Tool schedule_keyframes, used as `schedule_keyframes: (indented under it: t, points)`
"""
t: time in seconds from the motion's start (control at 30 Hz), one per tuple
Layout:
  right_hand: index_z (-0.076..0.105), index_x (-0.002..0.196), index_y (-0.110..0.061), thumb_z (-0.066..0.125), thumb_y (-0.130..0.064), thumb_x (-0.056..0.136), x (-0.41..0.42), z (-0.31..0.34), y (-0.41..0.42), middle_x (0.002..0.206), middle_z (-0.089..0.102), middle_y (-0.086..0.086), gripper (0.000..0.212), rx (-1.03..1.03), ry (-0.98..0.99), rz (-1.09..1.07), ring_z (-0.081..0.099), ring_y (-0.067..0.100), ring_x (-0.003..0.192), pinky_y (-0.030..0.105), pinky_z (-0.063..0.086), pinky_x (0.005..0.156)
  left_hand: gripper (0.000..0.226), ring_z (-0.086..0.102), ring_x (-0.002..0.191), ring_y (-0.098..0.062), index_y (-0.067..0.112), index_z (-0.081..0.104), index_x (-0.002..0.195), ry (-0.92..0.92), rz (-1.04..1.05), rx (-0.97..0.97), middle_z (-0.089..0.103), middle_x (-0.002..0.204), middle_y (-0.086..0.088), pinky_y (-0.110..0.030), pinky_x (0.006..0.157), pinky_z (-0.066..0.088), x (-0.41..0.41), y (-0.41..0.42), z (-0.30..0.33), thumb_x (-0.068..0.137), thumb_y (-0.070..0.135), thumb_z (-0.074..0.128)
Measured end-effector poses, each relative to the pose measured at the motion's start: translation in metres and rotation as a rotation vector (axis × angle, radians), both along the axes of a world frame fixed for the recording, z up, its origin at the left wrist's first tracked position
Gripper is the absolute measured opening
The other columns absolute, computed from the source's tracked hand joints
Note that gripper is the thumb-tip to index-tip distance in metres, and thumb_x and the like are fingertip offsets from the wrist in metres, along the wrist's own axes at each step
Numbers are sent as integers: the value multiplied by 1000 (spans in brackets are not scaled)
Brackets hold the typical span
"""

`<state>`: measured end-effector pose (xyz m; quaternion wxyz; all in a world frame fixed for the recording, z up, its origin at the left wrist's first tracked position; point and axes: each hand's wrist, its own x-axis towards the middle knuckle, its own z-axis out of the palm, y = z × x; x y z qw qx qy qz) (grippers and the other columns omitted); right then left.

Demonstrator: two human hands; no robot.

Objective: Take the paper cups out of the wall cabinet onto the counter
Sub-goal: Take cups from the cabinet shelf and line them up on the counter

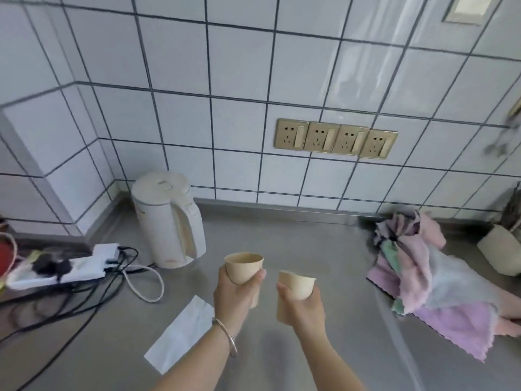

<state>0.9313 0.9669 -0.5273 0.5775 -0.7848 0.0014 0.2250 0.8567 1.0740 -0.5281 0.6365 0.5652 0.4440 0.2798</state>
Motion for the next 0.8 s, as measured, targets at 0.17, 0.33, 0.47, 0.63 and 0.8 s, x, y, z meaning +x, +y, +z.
schedule_keyframes:
  t: [0.17, 0.33, 0.47, 0.63, 0.8]
  points:
    - [51, 102, -22, 77, -34, 71, 33, -16, 64, 92, 61, -2, 43, 24, 42, -10, 58, 19, 86, 31, 46, 75, 59, 67, 86, -20, 29, 53, 93, 97, -78, -8, 70, 92, 5, -32, 73, 52, 37, 64, -24, 44, 48, 79]
    - [56, 91, -32, 81, -31, 67, 74, -37, 108, 94, 67, -3, 34, 61, 8, 15, 64, 13, 85, 41, 56, 79, 53, 64, 86, -21, 30, 49, 103, 167, -80, 17, 65, 90, 11, -35, 75, 54, 77, 105, -40, 62, 30, 83]
    - [57, 94, -30, 81, -40, 57, 112, -51, 132, 96, 68, 0, 45, 28, -4, 13, 66, 18, 89, 44, 57, 80, 51, 64, 87, -19, 32, 50, 93, 128, -71, -6, 64, 93, 8, -39, 80, 54, 109, 130, -51, 55, 33, 83]
    - [54, 101, -26, 83, -38, 52, 156, -68, 157, 102, 64, 1, 58, -44, -35, 85, 64, 16, 91, 34, 54, 77, 62, 64, 95, -17, 37, 54, 97, 170, -7, 92, 64, 104, 2, -46, 84, 55, 146, 158, -80, 44, 55, 80]
    - [47, 104, -35, 84, -21, 60, 190, -83, 182, 103, 63, -9, 60, -48, -79, 150, 62, 12, 96, 29, 51, 81, 61, 65, 95, -18, 40, 49, 94, 223, 38, 152, 66, 101, 6, -44, 83, 54, 171, 180, -96, 42, 55, 77]
